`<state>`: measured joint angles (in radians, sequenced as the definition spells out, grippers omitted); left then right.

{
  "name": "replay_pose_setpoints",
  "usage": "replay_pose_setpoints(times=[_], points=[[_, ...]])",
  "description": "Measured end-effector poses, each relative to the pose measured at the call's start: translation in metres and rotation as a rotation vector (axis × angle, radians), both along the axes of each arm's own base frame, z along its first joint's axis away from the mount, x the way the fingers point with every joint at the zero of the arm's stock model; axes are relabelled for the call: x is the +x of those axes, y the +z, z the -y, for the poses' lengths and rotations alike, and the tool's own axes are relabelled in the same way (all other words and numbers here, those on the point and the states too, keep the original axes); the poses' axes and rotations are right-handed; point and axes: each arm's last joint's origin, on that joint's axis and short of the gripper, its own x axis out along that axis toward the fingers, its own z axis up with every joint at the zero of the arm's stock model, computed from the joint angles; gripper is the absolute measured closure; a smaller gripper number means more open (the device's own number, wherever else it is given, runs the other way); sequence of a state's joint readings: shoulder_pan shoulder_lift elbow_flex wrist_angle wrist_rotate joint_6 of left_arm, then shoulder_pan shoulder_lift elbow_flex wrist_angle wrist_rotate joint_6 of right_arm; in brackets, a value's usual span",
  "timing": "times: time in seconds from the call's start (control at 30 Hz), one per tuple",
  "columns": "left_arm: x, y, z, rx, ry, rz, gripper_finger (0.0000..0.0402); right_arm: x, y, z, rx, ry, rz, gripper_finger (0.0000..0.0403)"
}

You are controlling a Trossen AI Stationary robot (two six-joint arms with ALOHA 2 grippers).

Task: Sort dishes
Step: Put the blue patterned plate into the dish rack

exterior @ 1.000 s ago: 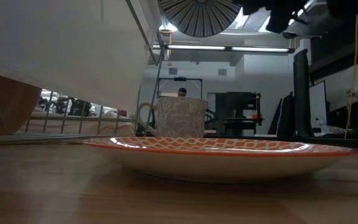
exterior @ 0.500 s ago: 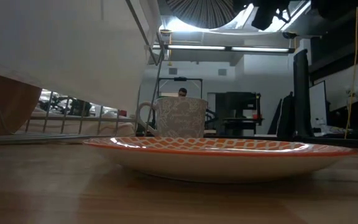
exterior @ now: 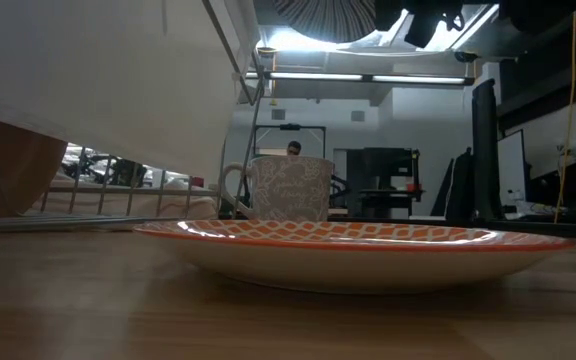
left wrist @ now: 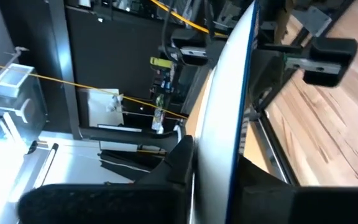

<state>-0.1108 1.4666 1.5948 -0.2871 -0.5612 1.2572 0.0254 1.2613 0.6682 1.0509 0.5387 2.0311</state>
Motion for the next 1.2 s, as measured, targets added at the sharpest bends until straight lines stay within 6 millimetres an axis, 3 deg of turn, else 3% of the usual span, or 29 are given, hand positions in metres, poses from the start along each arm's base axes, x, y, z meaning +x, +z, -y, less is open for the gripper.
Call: replay_pose_setpoints(times=[0.13, 0.37, 0.53, 0.7, 0.93, 1.2], points=[[-0.001, -0.003, 0.0, -0.049, 0.007, -0.013, 0.0339, 0.001, -0.001, 0.0, -0.009, 0.006, -0.019, 0.0361], [-0.001, -0.004, 0.002, -0.35, 0.055, 0.128, 0.0282, 0.001, -0.001, 0.0, -0.029, 0.01, -0.023, 0.0361], [-0.004, -0.003, 0.01, -0.446, 0.067, 0.176, 0.0251, 0.001, 0.0, -0.001, -0.046, 0.043, -0.02, 0.0361], [-0.009, -0.001, 0.025, -0.406, 0.091, 0.179, 0.024, 0.002, 0.0, -0.003, -0.07, 0.092, -0.013, 0.0361], [-0.02, 0.004, 0.053, -0.202, 0.086, 0.126, 0.0239, 0.003, 0.001, -0.007, -0.102, 0.235, 0.004, 0.0361], [-0.035, 0.003, 0.085, -0.209, 0.158, 0.158, 0.0239, 0.004, 0.002, -0.011, -0.102, 0.411, 0.03, 0.0361]])
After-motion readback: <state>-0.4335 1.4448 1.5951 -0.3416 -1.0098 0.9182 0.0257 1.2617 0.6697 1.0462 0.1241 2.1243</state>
